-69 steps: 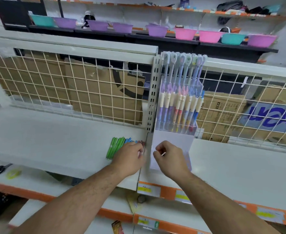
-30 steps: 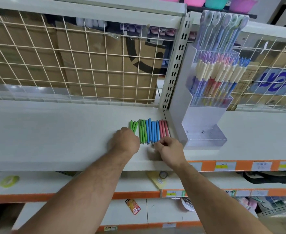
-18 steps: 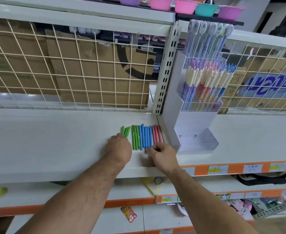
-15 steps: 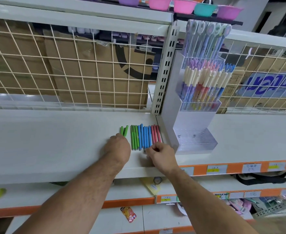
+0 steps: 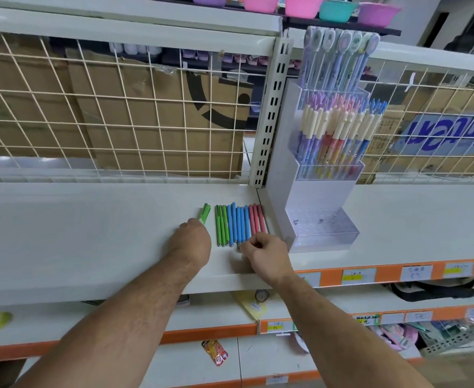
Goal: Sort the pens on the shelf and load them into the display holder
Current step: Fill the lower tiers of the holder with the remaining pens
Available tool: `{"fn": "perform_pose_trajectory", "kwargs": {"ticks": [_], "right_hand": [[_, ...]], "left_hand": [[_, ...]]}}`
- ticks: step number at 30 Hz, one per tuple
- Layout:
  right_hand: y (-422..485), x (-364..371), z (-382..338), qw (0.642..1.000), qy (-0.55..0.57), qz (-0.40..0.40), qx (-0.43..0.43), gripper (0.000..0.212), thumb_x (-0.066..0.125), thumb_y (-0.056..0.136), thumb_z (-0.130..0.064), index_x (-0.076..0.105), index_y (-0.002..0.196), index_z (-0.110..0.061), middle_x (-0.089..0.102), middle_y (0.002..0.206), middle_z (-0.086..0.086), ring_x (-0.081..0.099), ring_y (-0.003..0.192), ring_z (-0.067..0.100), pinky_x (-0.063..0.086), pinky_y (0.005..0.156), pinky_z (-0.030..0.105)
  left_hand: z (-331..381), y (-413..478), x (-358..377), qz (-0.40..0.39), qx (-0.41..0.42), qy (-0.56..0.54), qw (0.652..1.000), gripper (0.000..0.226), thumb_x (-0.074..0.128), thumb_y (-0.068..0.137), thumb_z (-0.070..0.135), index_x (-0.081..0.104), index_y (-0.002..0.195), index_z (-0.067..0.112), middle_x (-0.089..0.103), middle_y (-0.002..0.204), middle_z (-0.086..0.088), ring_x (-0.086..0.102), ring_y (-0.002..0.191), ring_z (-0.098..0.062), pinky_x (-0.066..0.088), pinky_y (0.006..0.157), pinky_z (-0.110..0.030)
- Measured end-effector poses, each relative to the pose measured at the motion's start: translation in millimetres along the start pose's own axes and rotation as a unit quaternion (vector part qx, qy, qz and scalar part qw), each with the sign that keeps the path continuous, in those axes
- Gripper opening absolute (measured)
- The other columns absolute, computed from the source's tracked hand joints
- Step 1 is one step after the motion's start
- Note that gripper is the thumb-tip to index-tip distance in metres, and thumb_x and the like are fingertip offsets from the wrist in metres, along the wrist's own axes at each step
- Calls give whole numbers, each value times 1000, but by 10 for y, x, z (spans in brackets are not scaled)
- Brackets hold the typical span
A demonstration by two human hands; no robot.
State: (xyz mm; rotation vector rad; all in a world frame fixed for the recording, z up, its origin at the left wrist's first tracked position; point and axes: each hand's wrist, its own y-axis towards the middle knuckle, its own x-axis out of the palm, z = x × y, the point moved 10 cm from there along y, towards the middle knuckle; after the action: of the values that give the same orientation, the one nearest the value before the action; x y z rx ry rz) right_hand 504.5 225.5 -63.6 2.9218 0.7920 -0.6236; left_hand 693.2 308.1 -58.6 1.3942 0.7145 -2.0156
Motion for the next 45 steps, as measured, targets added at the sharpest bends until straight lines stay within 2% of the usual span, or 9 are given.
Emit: {"fn": "perform_pose_trajectory", "kwargs": {"ticks": [7, 10, 13, 18, 23, 28, 33, 39, 45], "right_hand": [[-7, 9, -43, 1000, 1, -13, -8, 18, 69, 88, -21, 67, 73, -12, 59, 56, -12, 53, 51, -4, 41, 48, 7], [-47, -8, -115, 1000, -1, -21, -16, 20, 68, 87, -19, 65, 72, -7, 58, 61, -6, 50, 53, 0, 40, 50, 10], [-118, -90, -198, 998, 48, -22, -19, 19, 65, 86, -17, 64, 71, -5, 57, 64, 0, 50, 59, 10, 44, 59, 25], [-178, -492, -422, 992, 122, 14, -33, 23, 66, 82, -35, 65, 71, -15, 57, 62, 5, 51, 58, 16, 42, 57, 31], [-32, -942, -569, 994, 80, 35, -68, 35, 70, 88, -20, 51, 59, -17, 46, 46, -13, 43, 45, 4, 38, 50, 21], [53, -1128, -541, 996, 25, 2, -88, 34, 71, 90, -21, 51, 63, -16, 47, 51, -11, 43, 41, 1, 36, 41, 15], [91, -1141, -530, 995, 19, -46, -89, 26, 71, 91, -22, 59, 70, -13, 58, 64, 4, 54, 53, 15, 47, 49, 30], [225, -1402, -684, 992, 68, -29, -98, 28, 66, 97, -19, 53, 74, -9, 60, 68, 10, 72, 60, 23, 51, 46, 29], [454, -1682, -705, 994, 80, 14, -73, 9, 65, 97, -14, 66, 91, -8, 72, 78, 9, 74, 72, 21, 57, 54, 26]], "left_hand": [[-55, -114, -194, 60, 0, -152, 987, 22, 36, 105, 24, 49, 101, 6, 63, 100, -17, 60, 76, -29, 46, 65, -37], [179, -334, -93, -8, -3, -361, 933, 26, 32, 106, 33, 46, 97, 12, 60, 87, -12, 59, 62, -23, 51, 55, -33], [539, -576, -59, -68, 30, -462, 884, 22, 33, 107, 24, 46, 91, 15, 53, 73, -7, 47, 52, -16, 43, 45, -24], [962, -829, -42, -98, 82, -481, 867, 25, 33, 107, 18, 48, 89, 12, 48, 68, -7, 42, 56, -19, 40, 50, -28], [1288, -934, 35, -107, 99, -495, 857, 22, 38, 106, 16, 51, 89, 13, 59, 69, -8, 55, 54, -18, 49, 53, -31], [1491, -970, 125, -141, 119, -510, 840, 11, 51, 103, 11, 60, 108, 7, 76, 87, -10, 75, 79, -26, 59, 69, -37], [1549, -938, 187, -150, 104, -526, 831, 13, 53, 101, 10, 62, 111, 13, 77, 91, -8, 75, 84, -29, 60, 73, -42], [1327, -772, 283, -110, 48, -547, 828, 10, 58, 100, 17, 65, 107, 16, 77, 94, -5, 75, 84, -26, 62, 72, -41], [1114, -680, 439, -92, 16, -533, 841, 10, 60, 99, 18, 63, 100, 8, 76, 89, -9, 74, 80, -25, 62, 75, -41]]}}
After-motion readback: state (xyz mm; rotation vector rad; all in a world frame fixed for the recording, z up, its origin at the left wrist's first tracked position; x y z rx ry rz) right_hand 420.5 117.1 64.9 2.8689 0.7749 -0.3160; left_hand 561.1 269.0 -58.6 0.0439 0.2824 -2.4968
